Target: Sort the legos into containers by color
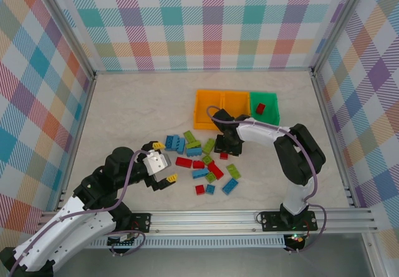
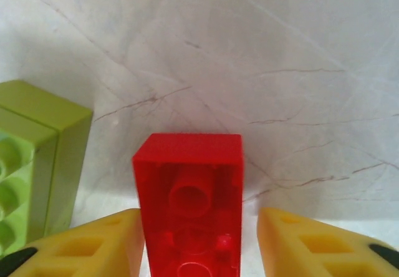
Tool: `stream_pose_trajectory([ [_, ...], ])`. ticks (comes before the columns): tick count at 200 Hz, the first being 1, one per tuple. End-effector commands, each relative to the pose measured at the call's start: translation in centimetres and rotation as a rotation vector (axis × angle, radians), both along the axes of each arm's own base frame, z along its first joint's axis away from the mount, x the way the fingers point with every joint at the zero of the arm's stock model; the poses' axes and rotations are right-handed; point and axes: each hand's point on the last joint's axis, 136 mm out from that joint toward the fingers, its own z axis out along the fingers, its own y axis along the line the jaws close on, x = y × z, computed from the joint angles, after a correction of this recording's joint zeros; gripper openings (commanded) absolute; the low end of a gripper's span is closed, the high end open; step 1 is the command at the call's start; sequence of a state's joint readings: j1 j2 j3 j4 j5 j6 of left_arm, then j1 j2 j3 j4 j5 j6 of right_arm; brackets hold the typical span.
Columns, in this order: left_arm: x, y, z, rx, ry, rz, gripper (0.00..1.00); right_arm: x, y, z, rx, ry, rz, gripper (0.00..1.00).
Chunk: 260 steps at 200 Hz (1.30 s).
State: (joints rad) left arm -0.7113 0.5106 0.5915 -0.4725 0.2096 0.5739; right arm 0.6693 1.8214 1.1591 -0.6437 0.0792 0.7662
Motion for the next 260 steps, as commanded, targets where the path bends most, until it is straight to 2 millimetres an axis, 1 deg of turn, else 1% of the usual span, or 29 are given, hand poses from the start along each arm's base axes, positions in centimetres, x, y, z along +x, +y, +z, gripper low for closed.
stream_pose_trajectory([
  [1, -0.4, -0.1, -0.5, 0.013, 0.006, -0.026, 1.00, 0.0, -1.3, -0.2, -0.060, -0.025, -0.024, 0.42],
  [11, -0.4, -0.1, -0.4, 0.015, 0.005, -0.024, 1.00, 0.2, -1.4, 0.3, -0.045, -0.047, -0.032, 0.39],
  [22, -0.4, -0.1, -0.5, 0.017, 0.006, -0.025, 1.00, 0.5, -1.4, 1.6, -0.012, -0.087, -0.037, 0.34],
  [34, -0.4, 0.0, -0.5, 0.020, 0.005, -0.022, 1.00, 1.2, -1.9, 3.6, -0.004, -0.160, -0.046, 0.31],
  [48, -0.4, 0.1, -0.3, 0.018, -0.002, -0.018, 1.00, 2.5, -3.4, 7.0, -0.004, -0.269, -0.059, 0.31],
  [61, -0.4, 0.2, -0.2, 0.014, -0.010, -0.013, 1.00, 4.5, -5.8, 10.3, -0.015, -0.384, -0.089, 0.31],
  [71, -0.4, 0.2, 0.0, 0.008, -0.019, -0.011, 1.00, 6.4, -8.2, 12.5, -0.019, -0.456, -0.132, 0.31],
  [84, -0.3, 0.3, 0.1, 0.007, -0.024, -0.005, 1.00, 8.9, -11.0, 14.5, -0.015, -0.516, -0.178, 0.31],
  [93, -0.3, 0.4, 0.2, 0.007, -0.027, -0.004, 1.00, 10.7, -12.5, 15.6, -0.024, -0.555, -0.188, 0.31],
  [105, -0.2, 0.5, 0.2, 0.008, -0.031, 0.003, 1.00, 13.0, -13.9, 16.1, -0.053, -0.578, -0.189, 0.30],
  [118, -0.2, 0.6, 0.2, 0.008, -0.035, 0.011, 1.00, 15.1, -15.3, 15.7, -0.087, -0.574, -0.203, 0.30],
  [139, -0.1, 0.9, 0.3, 0.006, -0.050, 0.027, 1.00, 17.9, -17.3, 13.8, -0.096, -0.539, -0.262, 0.30],
  [155, 0.1, 1.1, 0.4, 0.002, -0.061, 0.042, 1.00, 19.7, -17.6, 12.3, -0.070, -0.521, -0.269, 0.31],
  [162, 0.1, 1.2, 0.4, 0.002, -0.062, 0.045, 1.00, 20.3, -17.4, 11.7, -0.064, -0.512, -0.260, 0.33],
  [169, 0.1, 1.2, 0.4, -0.001, -0.062, 0.047, 1.00, 20.7, -17.3, 11.2, -0.065, -0.499, -0.256, 0.37],
  [177, 0.2, 1.1, 0.4, -0.001, -0.060, 0.048, 1.00, 21.1, -17.2, 10.9, -0.062, -0.489, -0.254, 0.39],
  [200, 0.5, 1.0, 0.2, -0.006, -0.051, 0.059, 1.00, 21.2, -17.1, 11.3, -0.049, -0.497, -0.266, 0.47],
  [229, 1.1, 0.8, -0.1, -0.001, -0.030, 0.085, 1.00, 20.3, -17.2, 13.4, -0.032, -0.534, -0.274, 0.52],
  [246, 1.6, 0.8, -0.1, -0.008, -0.011, 0.110, 1.00, 19.1, -17.0, 14.8, -0.010, -0.543, -0.269, 0.54],
  [260, 2.2, 0.9, 0.4, -0.030, 0.020, 0.157, 1.00, 17.2, -16.4, 16.0, 0.040, -0.537, -0.252, 0.54],
])
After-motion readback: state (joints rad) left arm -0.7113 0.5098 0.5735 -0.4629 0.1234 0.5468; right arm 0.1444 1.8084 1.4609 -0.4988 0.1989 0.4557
